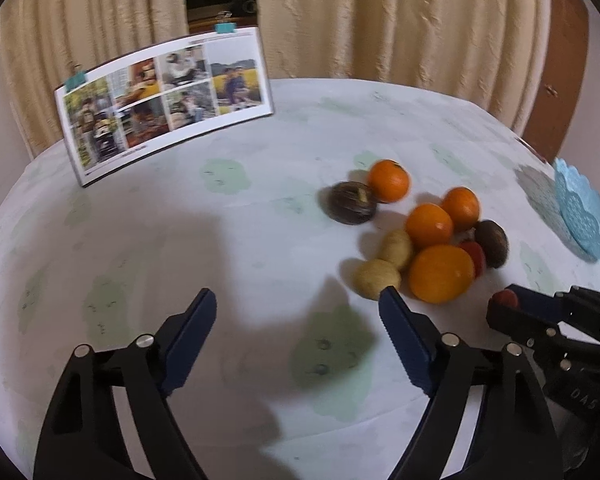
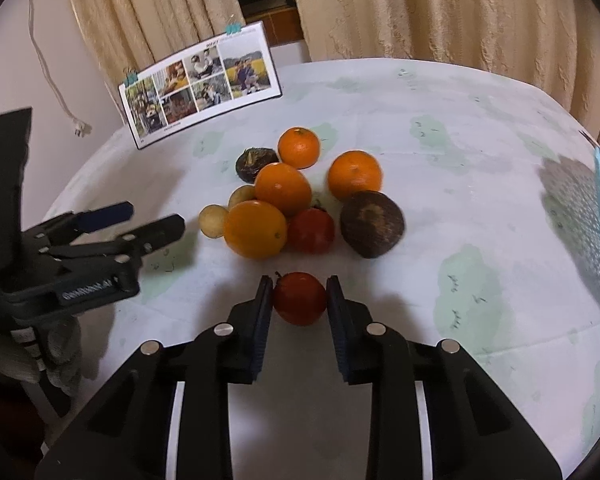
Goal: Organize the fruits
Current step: 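Grasp the red cherry tomato with the right tool, then drop the cherry tomato into the blue basket with the right tool while the left tool grasps a yellow-brown fruit, then carry the yellow-brown fruit to the blue basket and release it with the left tool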
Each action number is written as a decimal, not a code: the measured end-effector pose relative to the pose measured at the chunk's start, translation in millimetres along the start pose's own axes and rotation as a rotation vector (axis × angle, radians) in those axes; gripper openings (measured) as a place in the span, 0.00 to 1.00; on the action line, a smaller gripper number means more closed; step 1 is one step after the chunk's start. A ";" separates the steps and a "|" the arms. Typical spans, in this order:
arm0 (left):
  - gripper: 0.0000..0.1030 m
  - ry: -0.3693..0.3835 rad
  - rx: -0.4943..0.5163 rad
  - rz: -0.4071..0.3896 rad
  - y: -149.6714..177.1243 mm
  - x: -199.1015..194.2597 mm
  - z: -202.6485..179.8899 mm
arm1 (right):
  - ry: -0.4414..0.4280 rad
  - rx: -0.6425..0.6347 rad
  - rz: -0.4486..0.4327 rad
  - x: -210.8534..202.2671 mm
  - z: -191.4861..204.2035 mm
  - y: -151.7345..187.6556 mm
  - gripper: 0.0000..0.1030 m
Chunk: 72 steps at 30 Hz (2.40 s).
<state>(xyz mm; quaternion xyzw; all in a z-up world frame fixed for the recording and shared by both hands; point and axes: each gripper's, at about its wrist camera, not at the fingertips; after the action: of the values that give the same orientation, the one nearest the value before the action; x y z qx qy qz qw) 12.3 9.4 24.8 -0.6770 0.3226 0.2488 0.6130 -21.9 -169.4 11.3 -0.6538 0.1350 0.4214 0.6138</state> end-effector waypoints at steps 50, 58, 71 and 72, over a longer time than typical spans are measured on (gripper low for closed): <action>0.28 0.153 0.064 -0.021 -18.4 -30.2 -67.6 | 0.428 0.467 -0.293 -147.6 -198.0 62.5 0.29; 0.28 0.166 0.100 -0.031 -22.3 -36.6 -95.8 | 0.505 0.541 -0.369 -164.9 -217.5 83.4 0.65; 0.28 0.289 0.230 -0.038 -33.1 -39.3 -194.2 | 0.719 0.696 -0.485 -183.8 -237.1 124.1 0.79; 0.28 0.301 0.242 -0.036 -33.7 -38.4 -202.5 | 0.723 0.703 -0.499 -186.2 -236.9 126.8 0.79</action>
<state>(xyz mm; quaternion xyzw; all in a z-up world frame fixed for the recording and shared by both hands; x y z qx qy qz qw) -0.2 -184.8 100.7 -0.6336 0.4260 0.0934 0.6390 -131.9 -476.6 31.7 -0.5247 0.3105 -0.0580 0.7905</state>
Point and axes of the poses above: each gripper's, at about its wrist camera, not at the fingertips, and x roughly the way its jaws point, z to its left, y to its underside, and after that the axes turned 10 degrees about -x, right-handed
